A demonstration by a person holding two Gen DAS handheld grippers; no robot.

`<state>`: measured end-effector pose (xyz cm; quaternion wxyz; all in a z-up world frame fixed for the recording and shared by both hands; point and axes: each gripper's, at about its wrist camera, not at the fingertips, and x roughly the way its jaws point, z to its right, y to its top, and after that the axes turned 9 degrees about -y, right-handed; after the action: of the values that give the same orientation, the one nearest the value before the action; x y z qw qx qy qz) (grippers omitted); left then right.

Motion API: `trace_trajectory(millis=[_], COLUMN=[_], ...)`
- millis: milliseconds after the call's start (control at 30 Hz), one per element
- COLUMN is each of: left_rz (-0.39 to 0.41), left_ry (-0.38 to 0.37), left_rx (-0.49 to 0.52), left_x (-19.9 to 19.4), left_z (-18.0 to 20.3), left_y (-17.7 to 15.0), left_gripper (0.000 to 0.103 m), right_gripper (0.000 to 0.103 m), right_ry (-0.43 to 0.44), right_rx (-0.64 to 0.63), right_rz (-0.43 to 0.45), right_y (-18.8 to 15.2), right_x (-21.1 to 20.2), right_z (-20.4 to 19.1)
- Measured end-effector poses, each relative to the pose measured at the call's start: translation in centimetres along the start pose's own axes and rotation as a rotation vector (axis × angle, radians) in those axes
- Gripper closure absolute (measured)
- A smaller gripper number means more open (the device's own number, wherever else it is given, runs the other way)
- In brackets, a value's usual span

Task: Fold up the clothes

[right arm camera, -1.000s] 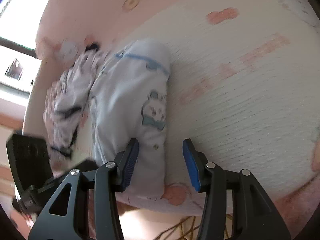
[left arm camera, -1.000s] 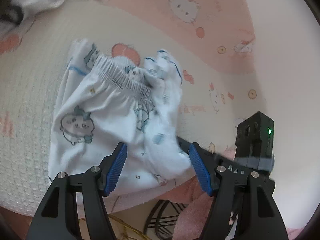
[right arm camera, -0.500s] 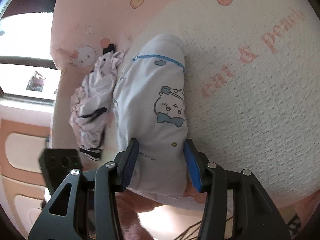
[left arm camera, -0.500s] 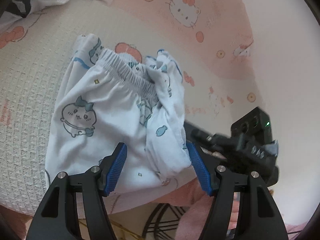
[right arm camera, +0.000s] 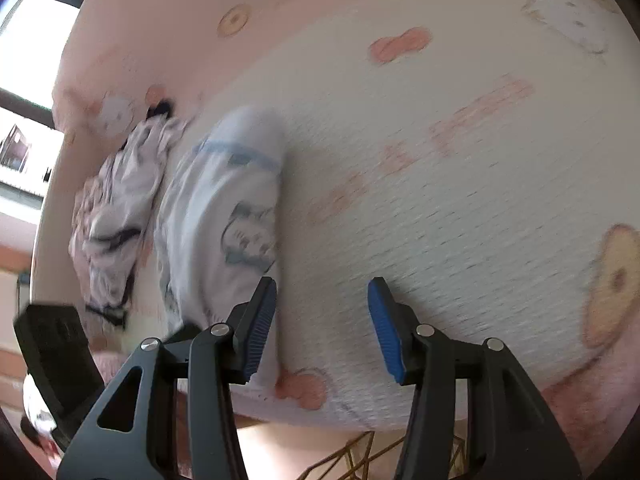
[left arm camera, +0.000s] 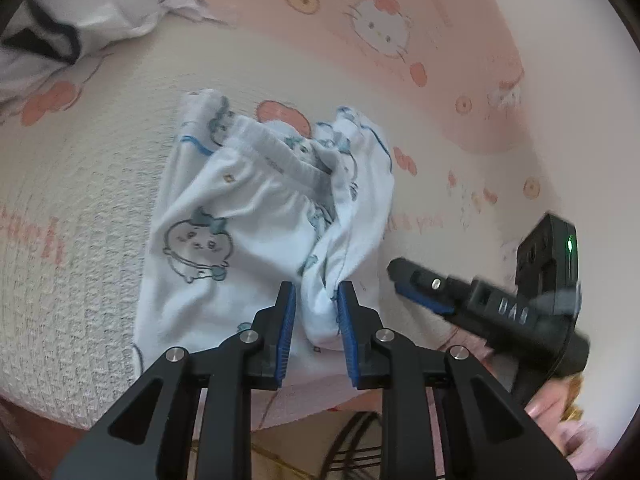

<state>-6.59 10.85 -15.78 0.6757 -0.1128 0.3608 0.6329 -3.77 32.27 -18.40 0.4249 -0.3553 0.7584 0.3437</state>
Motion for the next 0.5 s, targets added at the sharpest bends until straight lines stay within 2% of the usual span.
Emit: trace_trajectory(millis=[133,200,267,300,400,500], left_rz=[-0.012,-0.034,-0.040,-0.036,-0.032,-0.013], left_ry=[-0.062,-0.050,-0.036,-0.036,-0.116,-0.076], left_rx=[-0.035,-0.019,-0.018,-0.029,-0.119,-0.061], left_x=[-1.2,-0.6,0.1,0.4,0.8,0.9], left_z=[-1.3,-0.9,-0.7,-0.7,-1.9,-0.9], left_y=[-0.6,-0.6,-0.5,-0.4,-0.2,-0.2], left_gripper=[0.079,0.073,0.057,0.056,0.054,0.058], right_gripper=[0.053,0.053,0.053,0.053,0.053,0.053], right_ry=[0.105,0.106,0.077,0.085,0.144,0.176], right_rx=[-0.110,-0.157,-0.181,-0.169,-0.103,-0.065], right_rz=[-0.039,-0.060,-0.048,-0.054,-0.087,-0.102], right_y=[-0.5,-1.0,-1.1,-1.0,-0.7,-0.7], right_x=[0.7,1.2,1.1,1.2,1.3,1.0], right_z=[-2.8,-3.7,-4.1,-3.7,-2.6,-1.4])
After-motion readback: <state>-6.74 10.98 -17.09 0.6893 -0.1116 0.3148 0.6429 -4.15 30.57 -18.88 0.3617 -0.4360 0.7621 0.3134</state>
